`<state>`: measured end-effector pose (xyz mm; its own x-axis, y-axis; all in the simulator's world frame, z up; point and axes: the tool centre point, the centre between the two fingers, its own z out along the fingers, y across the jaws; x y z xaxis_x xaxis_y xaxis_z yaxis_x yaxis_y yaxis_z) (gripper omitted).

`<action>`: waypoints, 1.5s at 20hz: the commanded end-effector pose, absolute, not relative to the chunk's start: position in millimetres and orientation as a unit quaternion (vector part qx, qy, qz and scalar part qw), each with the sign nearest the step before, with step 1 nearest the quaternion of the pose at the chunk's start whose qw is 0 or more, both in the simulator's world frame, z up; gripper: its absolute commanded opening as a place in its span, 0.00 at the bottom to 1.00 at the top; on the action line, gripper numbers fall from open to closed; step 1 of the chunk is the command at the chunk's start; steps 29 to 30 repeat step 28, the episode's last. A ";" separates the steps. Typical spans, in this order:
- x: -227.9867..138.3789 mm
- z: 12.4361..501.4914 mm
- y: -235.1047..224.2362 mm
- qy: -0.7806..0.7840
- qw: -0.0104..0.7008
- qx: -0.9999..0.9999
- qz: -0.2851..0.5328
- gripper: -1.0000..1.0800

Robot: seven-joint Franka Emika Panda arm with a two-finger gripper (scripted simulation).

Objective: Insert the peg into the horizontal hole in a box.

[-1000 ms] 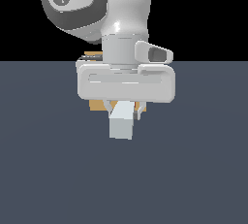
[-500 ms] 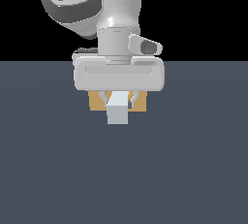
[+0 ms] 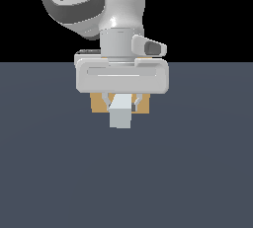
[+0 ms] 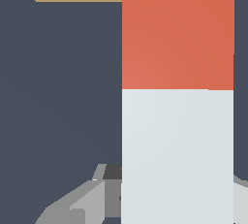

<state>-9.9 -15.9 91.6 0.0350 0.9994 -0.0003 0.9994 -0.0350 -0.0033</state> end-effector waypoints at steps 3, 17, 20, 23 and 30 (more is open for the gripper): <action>-9.2 92.5 -16.0 -0.695 0.000 -0.719 0.001 0.00; -7.8 93.7 58.5 -0.695 0.000 -0.719 0.000 0.00; -6.9 94.3 80.9 -0.695 -0.001 -0.719 -0.001 0.00; -5.7 94.6 96.3 -0.695 -0.001 -0.719 -0.001 0.00; -4.6 94.5 106.3 -0.695 -0.001 -0.719 -0.001 0.00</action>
